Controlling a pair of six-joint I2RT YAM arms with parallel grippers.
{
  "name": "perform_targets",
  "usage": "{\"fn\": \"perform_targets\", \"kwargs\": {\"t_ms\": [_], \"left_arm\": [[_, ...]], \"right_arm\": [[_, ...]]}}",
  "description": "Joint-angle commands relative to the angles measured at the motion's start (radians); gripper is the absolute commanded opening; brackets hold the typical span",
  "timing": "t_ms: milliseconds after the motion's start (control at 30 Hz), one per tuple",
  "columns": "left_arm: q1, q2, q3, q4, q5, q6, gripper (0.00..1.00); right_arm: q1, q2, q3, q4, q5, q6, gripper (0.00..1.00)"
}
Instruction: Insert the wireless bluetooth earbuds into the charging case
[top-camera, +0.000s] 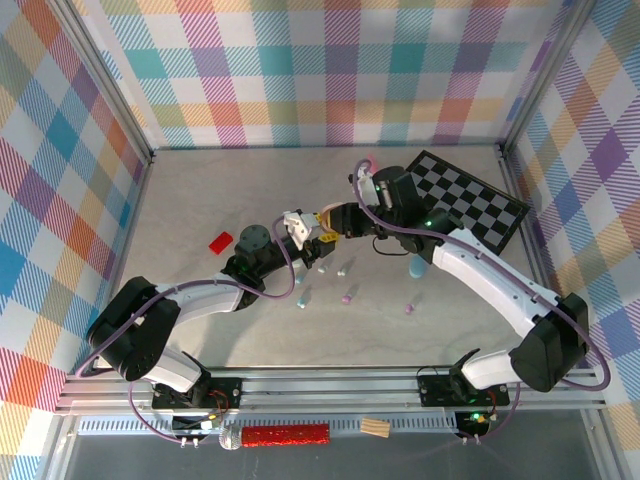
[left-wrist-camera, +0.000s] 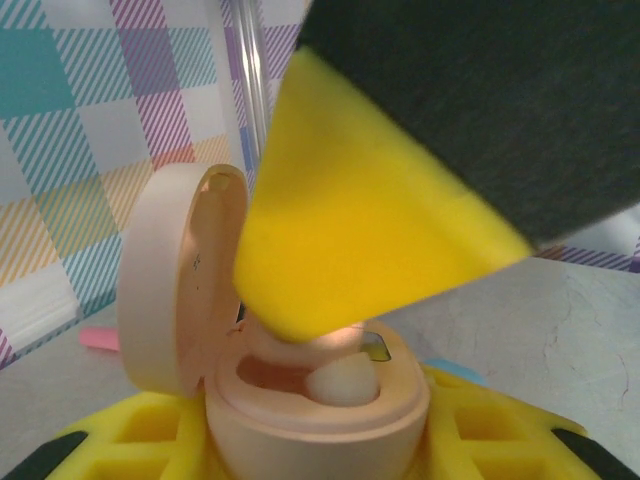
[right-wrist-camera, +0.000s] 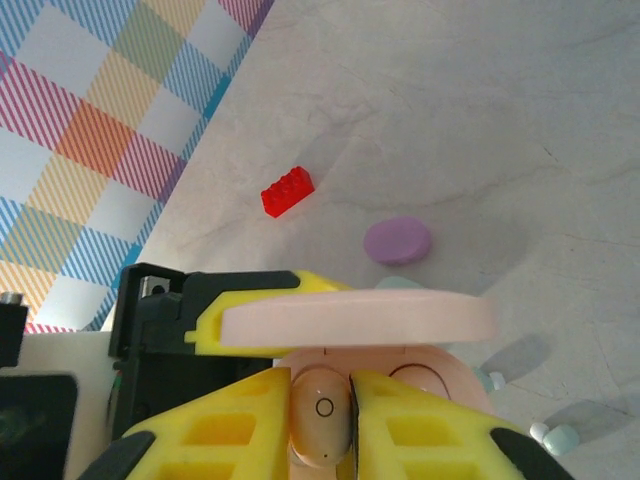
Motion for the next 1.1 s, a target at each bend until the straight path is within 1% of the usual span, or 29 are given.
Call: {"fn": "perform_targets", "kwargs": {"t_ms": [0, 167, 233, 267, 300, 333, 533, 667, 833, 967, 1067], "left_arm": [[-0.013, -0.012, 0.017, 0.048, -0.001, 0.01, 0.37], [-0.013, -0.014, 0.017, 0.049, -0.005, 0.008, 0.37], [-0.013, -0.015, 0.017, 0.05, -0.007, 0.006, 0.37], [-0.013, -0.015, 0.016, 0.052, -0.008, 0.003, 0.37], [-0.013, -0.015, 0.015, 0.057, -0.009, -0.001, 0.38], [-0.013, -0.014, 0.014, 0.06, -0.008, -0.005, 0.38], [-0.01, -0.018, -0.006, 0.094, -0.012, -0.03, 0.38], [-0.008, -0.032, -0.017, 0.086, 0.005, -0.029, 0.38], [-0.008, -0.056, -0.007, -0.01, 0.084, 0.006, 0.38], [-0.008, -0.076, -0.007, -0.034, 0.113, 0.007, 0.38], [-0.008, -0.083, 0.002, -0.052, 0.122, 0.008, 0.38]], "right_arm": [[0.008, 0.016, 0.012, 0.015, 0.02, -0.023, 0.2], [0.009, 0.017, 0.006, 0.021, -0.007, -0.029, 0.22], [0.009, 0.005, -0.002, 0.025, -0.022, -0.027, 0.29], [0.009, -0.005, -0.011, 0.027, -0.022, -0.029, 0.34], [0.009, -0.018, -0.017, 0.027, -0.017, -0.029, 0.37], [0.009, -0.032, -0.021, 0.024, -0.012, -0.032, 0.38], [0.007, -0.137, -0.036, -0.007, 0.077, -0.059, 0.39], [0.001, -0.18, -0.026, -0.015, 0.105, -0.089, 0.4], [-0.02, -0.119, 0.069, -0.069, 0.1, -0.12, 0.4], [-0.035, -0.021, 0.159, -0.128, 0.068, -0.133, 0.38], [-0.037, 0.044, 0.212, -0.173, 0.068, -0.158, 0.37]]}}
